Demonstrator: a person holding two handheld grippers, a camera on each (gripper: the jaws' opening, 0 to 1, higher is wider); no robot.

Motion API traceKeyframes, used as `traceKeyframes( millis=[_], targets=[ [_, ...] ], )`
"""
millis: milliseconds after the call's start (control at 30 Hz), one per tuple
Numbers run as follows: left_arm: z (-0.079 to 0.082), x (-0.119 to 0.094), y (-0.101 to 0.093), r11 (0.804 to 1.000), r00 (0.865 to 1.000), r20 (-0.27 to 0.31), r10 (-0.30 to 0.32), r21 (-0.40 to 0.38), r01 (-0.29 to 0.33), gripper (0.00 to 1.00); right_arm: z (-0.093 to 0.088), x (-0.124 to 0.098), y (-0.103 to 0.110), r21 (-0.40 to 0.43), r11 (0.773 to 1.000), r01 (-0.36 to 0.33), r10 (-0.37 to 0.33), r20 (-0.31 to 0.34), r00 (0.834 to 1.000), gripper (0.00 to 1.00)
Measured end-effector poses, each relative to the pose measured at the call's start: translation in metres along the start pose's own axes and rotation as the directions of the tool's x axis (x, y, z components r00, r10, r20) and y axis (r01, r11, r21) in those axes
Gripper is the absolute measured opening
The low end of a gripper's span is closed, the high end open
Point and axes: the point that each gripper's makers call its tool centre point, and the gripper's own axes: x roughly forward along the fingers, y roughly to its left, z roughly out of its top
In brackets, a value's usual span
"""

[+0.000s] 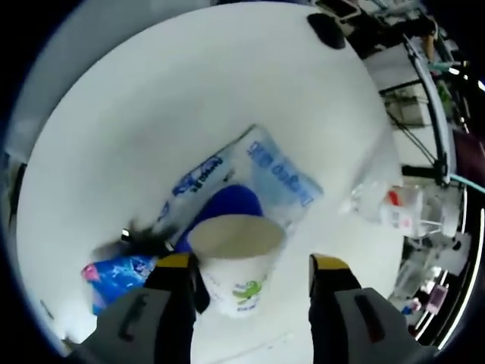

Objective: Arrange the tabletop items into an orderly group along one side of the table until the central work area is clear of visible clutter.

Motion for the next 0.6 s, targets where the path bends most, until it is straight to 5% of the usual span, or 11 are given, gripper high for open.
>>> traceKeyframes(
  millis=[600],
  targets=[
    [0.0004,0.0003,0.0000,1.000,1.000,0.001,0.002,-0.005,-0.002,0.90,0.0044,0.0080,0.0062,-0.031,0.999,-0.029,0.029,-0.013,0.999,0.45]
  ],
)
